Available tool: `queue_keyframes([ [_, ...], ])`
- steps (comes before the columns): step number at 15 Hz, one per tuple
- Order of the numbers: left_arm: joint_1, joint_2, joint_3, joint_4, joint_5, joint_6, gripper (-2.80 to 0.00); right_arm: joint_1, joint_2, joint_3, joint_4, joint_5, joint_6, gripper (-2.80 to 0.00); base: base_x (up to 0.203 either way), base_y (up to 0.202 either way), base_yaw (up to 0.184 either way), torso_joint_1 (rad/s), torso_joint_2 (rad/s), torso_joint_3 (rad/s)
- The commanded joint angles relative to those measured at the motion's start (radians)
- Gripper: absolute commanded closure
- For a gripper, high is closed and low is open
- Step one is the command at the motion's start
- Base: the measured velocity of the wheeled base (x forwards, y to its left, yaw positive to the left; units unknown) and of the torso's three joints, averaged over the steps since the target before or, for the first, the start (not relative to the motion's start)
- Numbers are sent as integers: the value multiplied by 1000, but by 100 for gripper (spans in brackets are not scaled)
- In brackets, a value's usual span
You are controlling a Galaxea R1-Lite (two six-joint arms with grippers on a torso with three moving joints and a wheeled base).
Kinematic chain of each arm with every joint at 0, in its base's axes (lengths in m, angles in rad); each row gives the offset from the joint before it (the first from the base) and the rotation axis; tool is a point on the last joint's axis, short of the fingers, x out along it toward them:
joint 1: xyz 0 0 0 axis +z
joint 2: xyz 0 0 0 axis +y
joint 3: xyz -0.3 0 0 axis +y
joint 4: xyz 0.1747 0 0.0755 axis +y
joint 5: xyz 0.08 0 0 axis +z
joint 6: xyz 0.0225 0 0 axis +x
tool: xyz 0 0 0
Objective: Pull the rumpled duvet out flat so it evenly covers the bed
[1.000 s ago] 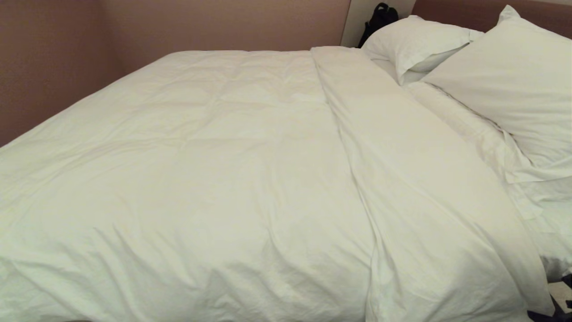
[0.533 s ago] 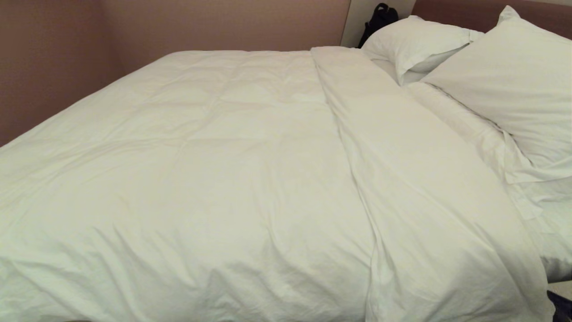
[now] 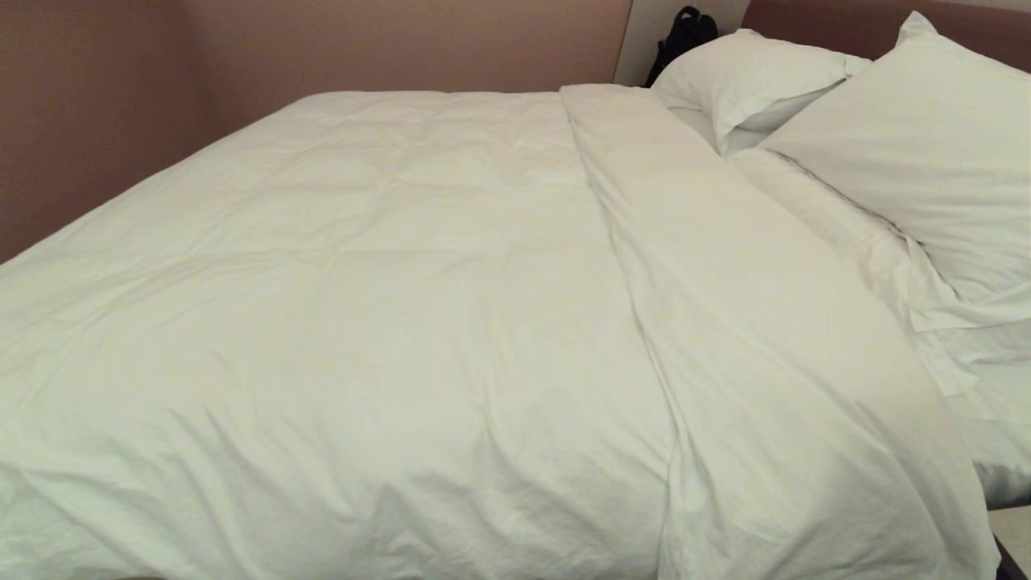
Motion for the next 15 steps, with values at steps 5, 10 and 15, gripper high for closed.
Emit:
queue_keyframes([
  [5, 1, 0, 0, 1, 0, 0, 0, 232, -83, -111, 653, 3, 558, -280, 0, 0, 0, 0, 0, 5],
  [10, 1, 0, 0, 1, 0, 0, 0, 248, -154, -120, 688, -39, 573, -280, 0, 0, 0, 0, 0, 0],
  [15, 1, 0, 0, 1, 0, 0, 0, 249, -135, -260, 831, -107, 679, -280, 0, 0, 0, 0, 0, 0],
])
